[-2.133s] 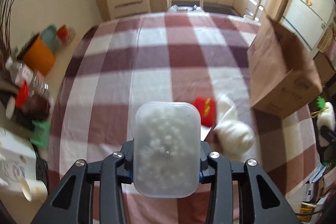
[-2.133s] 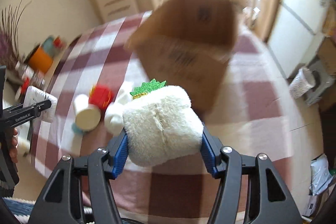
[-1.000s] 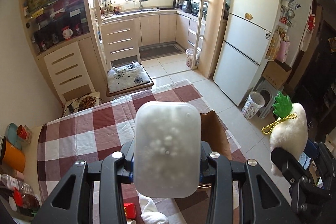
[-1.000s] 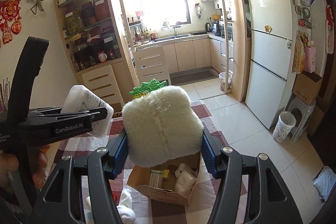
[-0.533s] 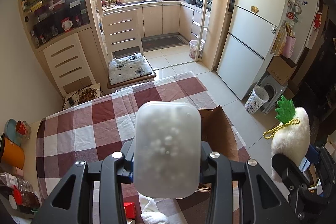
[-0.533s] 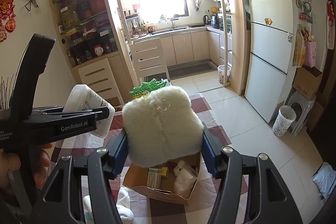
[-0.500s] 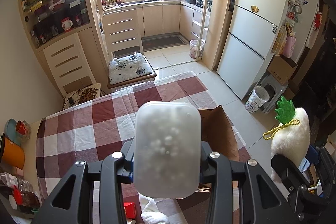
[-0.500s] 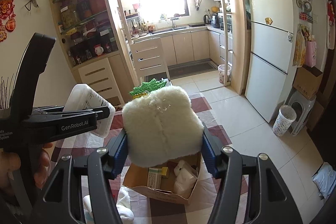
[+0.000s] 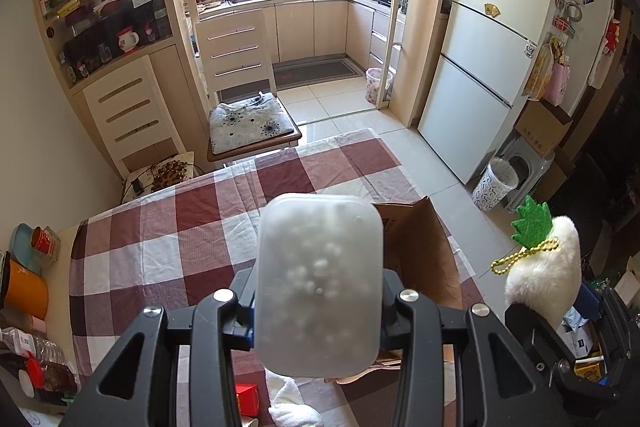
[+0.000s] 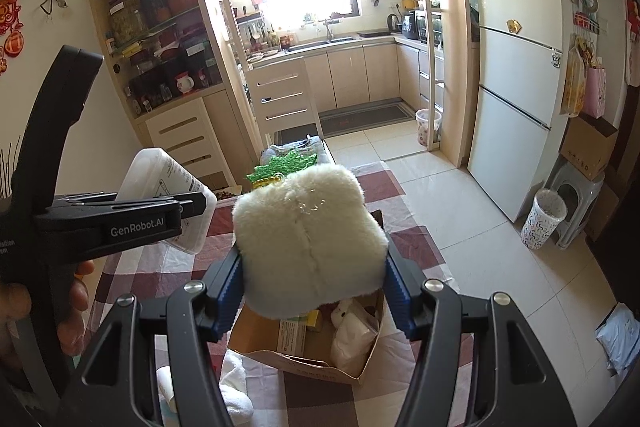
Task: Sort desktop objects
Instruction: 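Hold the bead container and plush toy above the box opening with both tools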
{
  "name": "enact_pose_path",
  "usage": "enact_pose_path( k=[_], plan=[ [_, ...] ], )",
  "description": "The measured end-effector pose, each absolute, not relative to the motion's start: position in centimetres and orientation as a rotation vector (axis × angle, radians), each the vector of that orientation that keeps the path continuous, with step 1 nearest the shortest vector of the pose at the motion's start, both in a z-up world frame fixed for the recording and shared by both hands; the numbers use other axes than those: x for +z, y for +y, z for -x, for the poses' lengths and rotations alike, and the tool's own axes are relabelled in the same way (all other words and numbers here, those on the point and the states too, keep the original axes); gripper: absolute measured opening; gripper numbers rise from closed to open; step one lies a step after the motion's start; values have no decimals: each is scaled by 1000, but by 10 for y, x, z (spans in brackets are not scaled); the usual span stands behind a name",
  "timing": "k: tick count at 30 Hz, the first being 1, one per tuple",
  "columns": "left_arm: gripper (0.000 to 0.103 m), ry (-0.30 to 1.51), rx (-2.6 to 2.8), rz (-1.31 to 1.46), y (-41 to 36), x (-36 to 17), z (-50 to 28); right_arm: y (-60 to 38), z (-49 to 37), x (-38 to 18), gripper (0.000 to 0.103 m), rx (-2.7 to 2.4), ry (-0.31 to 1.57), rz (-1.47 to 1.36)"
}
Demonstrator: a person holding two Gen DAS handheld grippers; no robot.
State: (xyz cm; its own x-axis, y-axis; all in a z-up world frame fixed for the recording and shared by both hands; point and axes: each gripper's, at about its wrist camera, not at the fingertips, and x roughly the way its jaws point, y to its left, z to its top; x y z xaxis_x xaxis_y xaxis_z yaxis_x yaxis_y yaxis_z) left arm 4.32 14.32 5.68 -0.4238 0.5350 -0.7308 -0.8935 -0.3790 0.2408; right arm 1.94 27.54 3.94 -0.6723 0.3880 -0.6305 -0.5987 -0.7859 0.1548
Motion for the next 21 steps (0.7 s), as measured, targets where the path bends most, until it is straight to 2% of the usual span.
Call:
enact_pose_path(
  k=[21],
  plan=[
    [41,813,1906,722,159,44,-36,281,-13,29,62,2425,484,846]
  ],
)
